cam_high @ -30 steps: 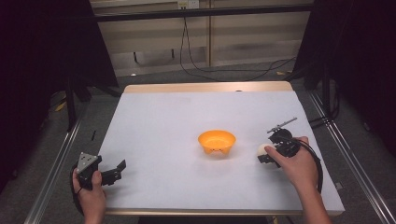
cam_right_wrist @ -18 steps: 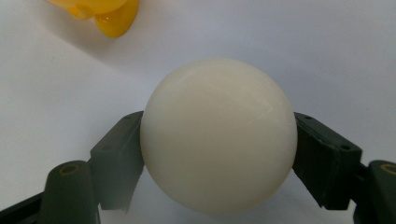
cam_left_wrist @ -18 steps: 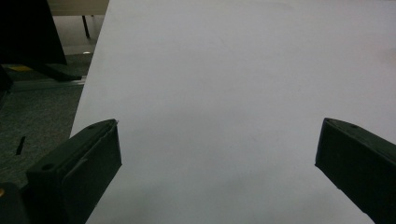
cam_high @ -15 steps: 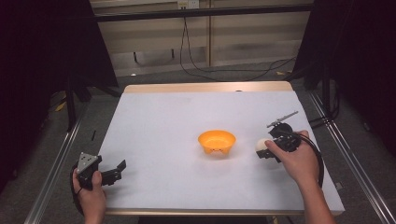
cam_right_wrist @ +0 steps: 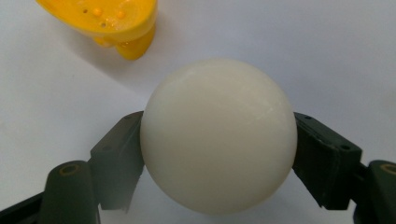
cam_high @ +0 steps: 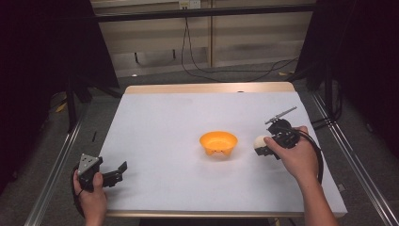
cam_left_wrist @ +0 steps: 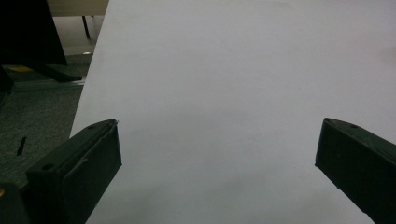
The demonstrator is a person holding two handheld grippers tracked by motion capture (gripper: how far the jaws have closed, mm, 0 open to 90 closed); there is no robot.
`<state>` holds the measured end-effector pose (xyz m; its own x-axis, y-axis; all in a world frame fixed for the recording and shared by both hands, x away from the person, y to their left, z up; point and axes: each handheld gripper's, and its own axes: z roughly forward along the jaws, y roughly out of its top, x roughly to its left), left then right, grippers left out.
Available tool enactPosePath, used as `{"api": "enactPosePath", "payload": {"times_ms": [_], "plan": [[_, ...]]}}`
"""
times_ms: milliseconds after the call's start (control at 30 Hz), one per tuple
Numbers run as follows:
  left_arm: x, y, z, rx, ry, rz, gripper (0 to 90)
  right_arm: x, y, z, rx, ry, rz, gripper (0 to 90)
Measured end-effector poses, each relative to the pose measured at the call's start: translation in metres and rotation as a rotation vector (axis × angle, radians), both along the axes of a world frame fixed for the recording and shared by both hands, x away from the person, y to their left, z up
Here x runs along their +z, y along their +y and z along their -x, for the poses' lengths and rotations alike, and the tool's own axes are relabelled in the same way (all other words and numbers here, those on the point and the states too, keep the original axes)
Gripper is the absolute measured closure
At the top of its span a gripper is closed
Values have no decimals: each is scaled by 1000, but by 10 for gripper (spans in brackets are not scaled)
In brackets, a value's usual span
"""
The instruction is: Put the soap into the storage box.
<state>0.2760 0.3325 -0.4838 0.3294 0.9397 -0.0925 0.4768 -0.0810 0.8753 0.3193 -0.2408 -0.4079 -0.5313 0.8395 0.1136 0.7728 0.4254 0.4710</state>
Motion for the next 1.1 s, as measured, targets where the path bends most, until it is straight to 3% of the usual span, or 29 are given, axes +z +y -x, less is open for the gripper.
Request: {"api": "enactPosePath", "payload": {"times_ms": [1100], "plan": [[0, 0, 0, -3, -4, 2, 2, 18, 43, -16, 65, -22, -18, 239]]}}
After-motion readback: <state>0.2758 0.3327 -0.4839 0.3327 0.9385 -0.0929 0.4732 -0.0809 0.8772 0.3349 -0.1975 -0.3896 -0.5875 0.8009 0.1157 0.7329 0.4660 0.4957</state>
